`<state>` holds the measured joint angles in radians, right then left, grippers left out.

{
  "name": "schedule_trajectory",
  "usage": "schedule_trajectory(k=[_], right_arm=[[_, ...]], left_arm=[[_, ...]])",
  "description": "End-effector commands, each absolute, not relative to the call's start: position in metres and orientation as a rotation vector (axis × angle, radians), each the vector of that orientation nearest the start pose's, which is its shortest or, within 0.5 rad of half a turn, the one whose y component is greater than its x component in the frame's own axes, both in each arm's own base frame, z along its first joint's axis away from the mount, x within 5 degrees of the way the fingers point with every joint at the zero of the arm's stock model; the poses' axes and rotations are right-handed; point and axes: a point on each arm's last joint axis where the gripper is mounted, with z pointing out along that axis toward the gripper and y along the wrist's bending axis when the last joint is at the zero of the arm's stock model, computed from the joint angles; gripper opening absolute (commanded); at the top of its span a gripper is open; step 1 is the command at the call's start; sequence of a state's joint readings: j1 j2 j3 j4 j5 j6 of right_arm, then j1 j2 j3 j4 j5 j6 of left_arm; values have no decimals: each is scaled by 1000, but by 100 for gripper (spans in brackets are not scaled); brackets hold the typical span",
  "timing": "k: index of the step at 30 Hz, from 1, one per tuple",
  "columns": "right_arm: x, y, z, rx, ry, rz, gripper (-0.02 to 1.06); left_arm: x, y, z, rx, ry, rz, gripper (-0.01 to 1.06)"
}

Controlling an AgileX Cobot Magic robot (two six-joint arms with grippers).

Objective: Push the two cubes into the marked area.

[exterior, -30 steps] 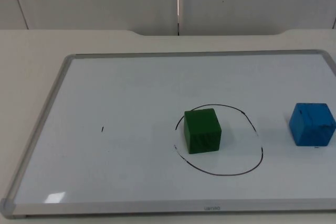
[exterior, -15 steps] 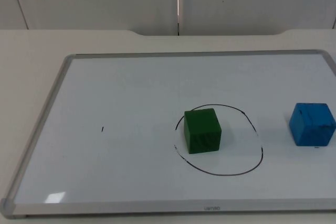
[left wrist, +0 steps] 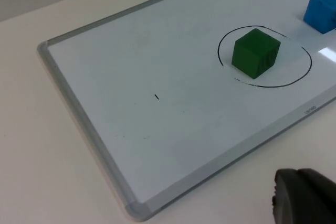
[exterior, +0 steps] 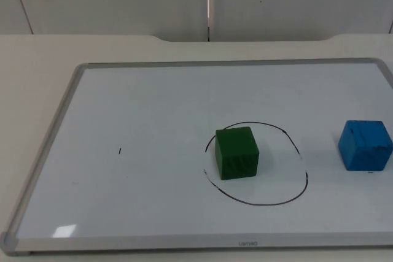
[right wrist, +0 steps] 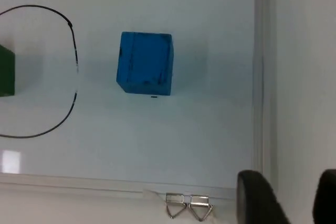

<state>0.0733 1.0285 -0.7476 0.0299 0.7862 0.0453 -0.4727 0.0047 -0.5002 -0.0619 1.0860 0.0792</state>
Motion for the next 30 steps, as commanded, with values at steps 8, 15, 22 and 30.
schedule_trajectory(k=[8,15,22,30], right_arm=[[259,18,251,13,2670,72,0],[294,21,218,16,2768,64,0],[310,22,190,20,2778,61,0],[320,22,159,20,2825,54,0]], left_arm=[[-7,-2,275,567,1999,-313,0],[-7,-2,275,567,1999,-313,0],[-7,-2,275,563,2001,-316,0],[-6,-1,275,546,2005,-310,0]])
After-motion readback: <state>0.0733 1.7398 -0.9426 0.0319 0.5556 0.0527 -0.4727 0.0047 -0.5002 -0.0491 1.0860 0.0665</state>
